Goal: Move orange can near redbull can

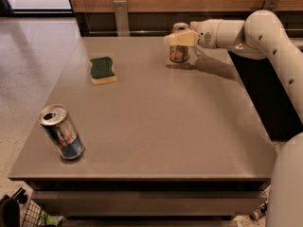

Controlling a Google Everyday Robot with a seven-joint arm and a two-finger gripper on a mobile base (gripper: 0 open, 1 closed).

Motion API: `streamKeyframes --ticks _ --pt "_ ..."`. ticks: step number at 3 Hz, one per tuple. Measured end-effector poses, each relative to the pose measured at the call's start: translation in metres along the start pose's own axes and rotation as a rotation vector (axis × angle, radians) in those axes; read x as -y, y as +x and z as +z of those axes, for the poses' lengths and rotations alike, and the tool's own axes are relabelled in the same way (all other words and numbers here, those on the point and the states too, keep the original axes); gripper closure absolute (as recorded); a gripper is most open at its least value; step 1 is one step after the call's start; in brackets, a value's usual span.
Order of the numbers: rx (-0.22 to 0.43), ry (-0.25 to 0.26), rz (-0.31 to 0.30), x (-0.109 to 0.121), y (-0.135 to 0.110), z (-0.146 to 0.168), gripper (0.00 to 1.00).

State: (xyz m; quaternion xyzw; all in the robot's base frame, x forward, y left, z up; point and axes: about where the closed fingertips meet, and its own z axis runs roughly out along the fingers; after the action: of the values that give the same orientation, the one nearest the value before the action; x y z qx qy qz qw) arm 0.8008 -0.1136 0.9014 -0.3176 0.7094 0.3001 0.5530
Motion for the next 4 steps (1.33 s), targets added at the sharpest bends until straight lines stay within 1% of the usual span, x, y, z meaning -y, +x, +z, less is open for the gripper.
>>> streamKeyframes --ticks 1,4 --pt "-0.009 -0.005 -0.006 -0.0104 -0.0010 0.0039 0.22" --pt "-0.011 -0.020 -0.004 -0.0155 0.0009 0.0128 0.91"
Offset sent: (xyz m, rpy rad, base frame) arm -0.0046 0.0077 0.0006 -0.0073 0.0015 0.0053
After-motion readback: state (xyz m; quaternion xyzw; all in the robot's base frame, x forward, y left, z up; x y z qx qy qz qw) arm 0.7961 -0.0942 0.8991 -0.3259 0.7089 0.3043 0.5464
